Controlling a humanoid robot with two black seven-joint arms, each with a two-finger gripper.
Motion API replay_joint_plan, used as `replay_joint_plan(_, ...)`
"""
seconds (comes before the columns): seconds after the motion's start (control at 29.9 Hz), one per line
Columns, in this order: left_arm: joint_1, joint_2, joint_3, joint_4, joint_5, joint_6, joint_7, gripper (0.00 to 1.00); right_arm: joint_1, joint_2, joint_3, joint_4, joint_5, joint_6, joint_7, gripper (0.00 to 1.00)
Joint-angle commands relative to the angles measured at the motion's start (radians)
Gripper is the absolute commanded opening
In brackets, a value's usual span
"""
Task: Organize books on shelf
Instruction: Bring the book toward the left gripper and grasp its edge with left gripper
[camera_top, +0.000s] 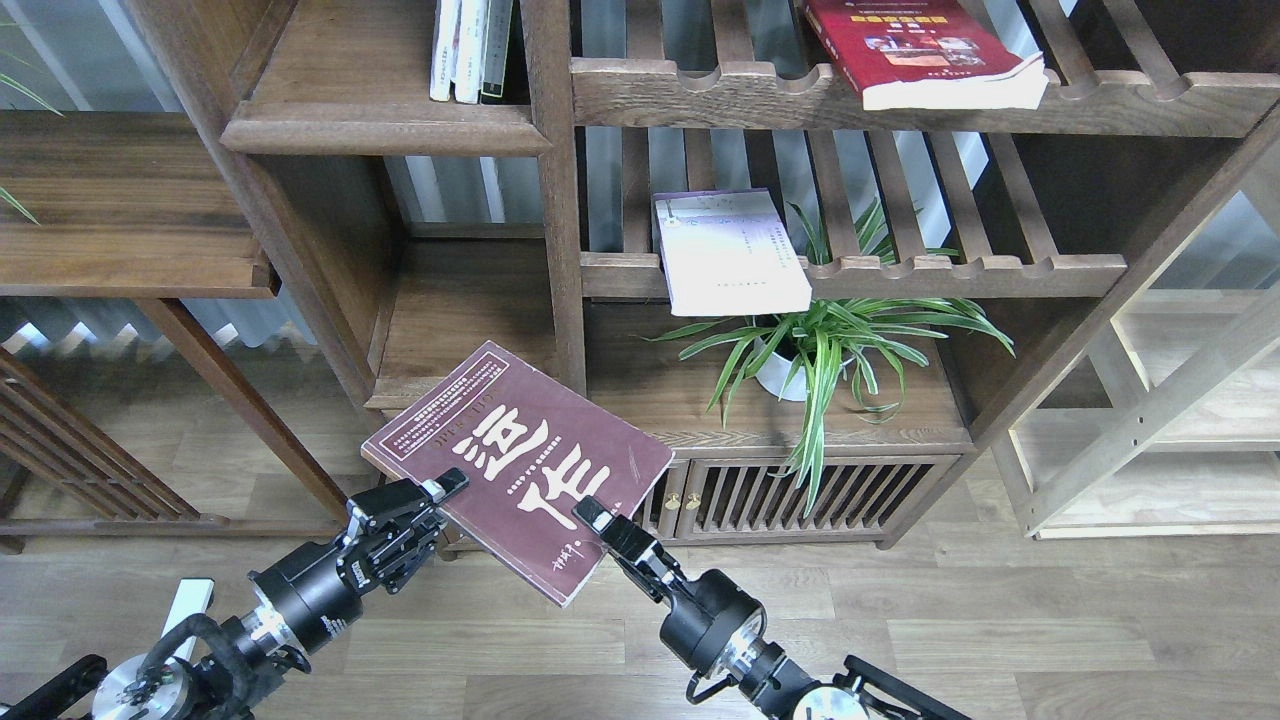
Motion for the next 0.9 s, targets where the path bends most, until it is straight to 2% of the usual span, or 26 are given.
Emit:
replay_joint_plan(0.0,-0.004,-0.014,-0.001,0.003,0.029,0.000,0.000,0.30,0.000,0.000,-0.004,0.000,-0.001,0.000,0.000,0.04)
replay_joint_plan(0.2,-0.004,-0.024,0.002,0.005,0.036,0.000,0.000,0.30,0.002,0.000,-0.005,0.001,-0.001,0.002,0.000,0.04)
replay_joint_plan(0.3,0.002,-0.026,0.000,0.009,0.026,0.000,0.000,0.14,0.002,0.000,-0.005,0.001,-0.002,0.003,0.000,0.04)
replay_joint_plan(0.37,0.004,-0.026,-0.001,0.009,0.024,0.000,0.000,0.08,0.002,0.000,-0.005,0.001,-0.002,0.005,0.002,0.05)
replay_joint_plan(0.67,0.002,-0.026,-0.004,0.012,0.032,0.000,0.000,0.02,0.002,0.000,-0.004,0.001,-0.004,0.019,0.006,0.06)
replay_joint_plan(0.74,0.001,-0.026,-0.003,0.011,0.032,0.000,0.000,0.02,0.002,0.000,-0.004,0.001,-0.005,0.025,0.006,0.10)
replay_joint_plan(0.87,0.001,-0.018,-0.012,0.011,0.029,0.000,0.000,0.02,0.002,0.000,-0.001,0.000,-0.005,0.023,0.006,0.28)
